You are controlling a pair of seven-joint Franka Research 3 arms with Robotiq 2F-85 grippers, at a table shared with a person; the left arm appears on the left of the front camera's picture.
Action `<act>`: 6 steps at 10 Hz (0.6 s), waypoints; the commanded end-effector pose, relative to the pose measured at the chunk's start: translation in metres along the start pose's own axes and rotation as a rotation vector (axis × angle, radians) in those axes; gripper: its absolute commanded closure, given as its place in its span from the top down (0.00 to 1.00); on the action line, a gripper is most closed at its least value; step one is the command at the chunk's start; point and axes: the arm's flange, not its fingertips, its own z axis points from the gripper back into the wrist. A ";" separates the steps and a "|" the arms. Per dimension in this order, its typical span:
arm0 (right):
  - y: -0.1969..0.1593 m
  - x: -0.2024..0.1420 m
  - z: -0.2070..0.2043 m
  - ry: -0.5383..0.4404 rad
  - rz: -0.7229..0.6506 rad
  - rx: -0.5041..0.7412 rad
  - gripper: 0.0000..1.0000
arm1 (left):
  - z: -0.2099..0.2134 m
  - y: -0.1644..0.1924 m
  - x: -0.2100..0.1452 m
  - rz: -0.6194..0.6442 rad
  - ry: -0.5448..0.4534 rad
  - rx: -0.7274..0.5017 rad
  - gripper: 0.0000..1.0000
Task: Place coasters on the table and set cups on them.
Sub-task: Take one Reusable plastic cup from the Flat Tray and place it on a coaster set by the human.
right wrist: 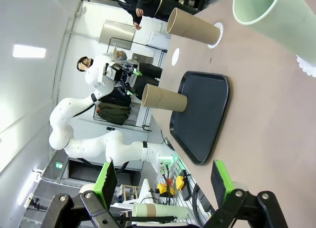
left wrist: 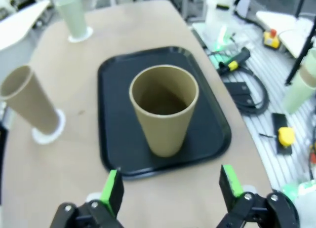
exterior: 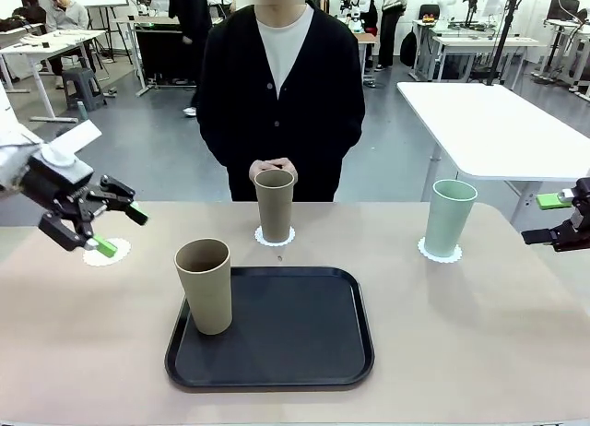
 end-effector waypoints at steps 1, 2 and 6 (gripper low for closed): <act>-0.001 0.002 -0.001 0.001 0.001 -0.002 1.00 | -0.038 -0.014 -0.012 0.006 -0.052 0.104 1.00; -0.001 0.002 -0.001 0.001 0.001 -0.002 1.00 | -0.053 -0.022 -0.011 0.016 -0.048 0.188 1.00; -0.001 0.002 -0.001 0.001 0.001 -0.002 1.00 | -0.062 -0.028 0.004 0.031 -0.104 0.202 1.00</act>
